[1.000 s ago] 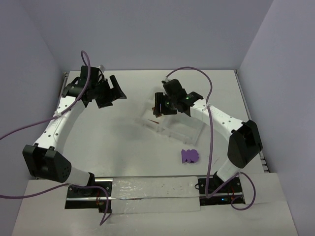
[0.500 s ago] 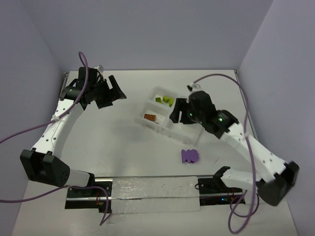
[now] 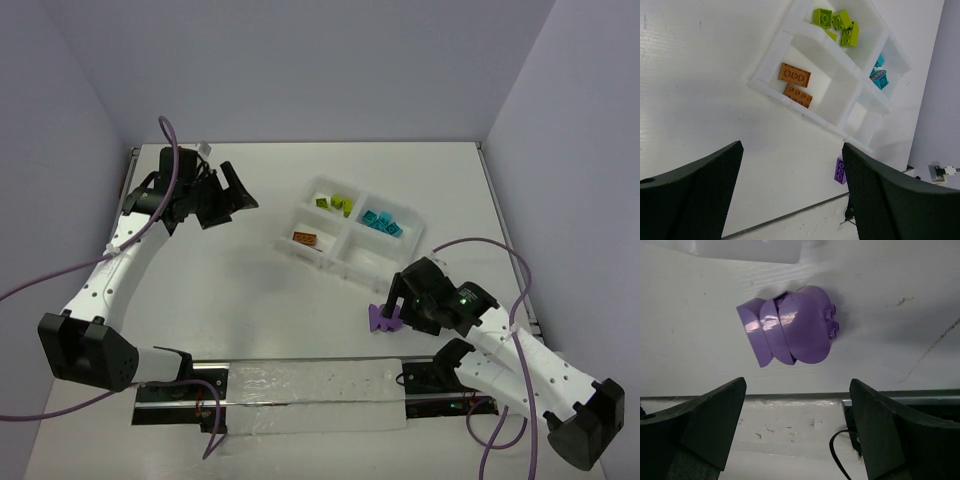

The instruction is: Sort the legos into containers by color

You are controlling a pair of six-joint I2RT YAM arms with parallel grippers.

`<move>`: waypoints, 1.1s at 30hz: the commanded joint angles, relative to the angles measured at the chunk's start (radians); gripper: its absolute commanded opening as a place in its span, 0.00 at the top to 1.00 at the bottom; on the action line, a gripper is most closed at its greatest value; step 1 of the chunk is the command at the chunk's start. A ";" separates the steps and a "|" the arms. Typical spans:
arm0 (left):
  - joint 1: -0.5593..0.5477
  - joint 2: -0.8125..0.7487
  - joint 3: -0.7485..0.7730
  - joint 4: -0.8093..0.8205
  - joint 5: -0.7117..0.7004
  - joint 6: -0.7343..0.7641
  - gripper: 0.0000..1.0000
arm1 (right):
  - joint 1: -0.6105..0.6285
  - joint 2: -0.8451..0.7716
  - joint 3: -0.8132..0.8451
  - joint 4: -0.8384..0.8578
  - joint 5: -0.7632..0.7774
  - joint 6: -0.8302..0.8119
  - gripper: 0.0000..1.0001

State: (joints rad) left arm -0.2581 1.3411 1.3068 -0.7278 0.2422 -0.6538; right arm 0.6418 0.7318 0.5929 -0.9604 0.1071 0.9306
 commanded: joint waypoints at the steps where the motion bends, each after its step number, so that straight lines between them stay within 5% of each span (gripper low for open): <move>1: 0.000 -0.035 -0.010 0.047 0.019 -0.010 0.13 | 0.007 0.027 -0.043 0.068 -0.015 0.054 0.08; 15: 0.000 -0.064 -0.057 0.036 0.016 0.025 0.13 | 0.037 0.221 -0.067 0.376 -0.090 -0.131 0.07; 25: -0.001 -0.087 -0.091 0.053 0.026 0.009 0.13 | 0.355 0.420 0.071 0.528 -0.159 -0.159 0.08; 33: 0.000 -0.108 -0.097 0.041 0.017 0.012 0.13 | 0.351 0.366 0.185 0.335 0.034 -0.231 0.08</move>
State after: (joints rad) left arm -0.2581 1.2756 1.2089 -0.7146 0.2470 -0.6445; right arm 1.0273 1.1579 0.7151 -0.5142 -0.0208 0.7462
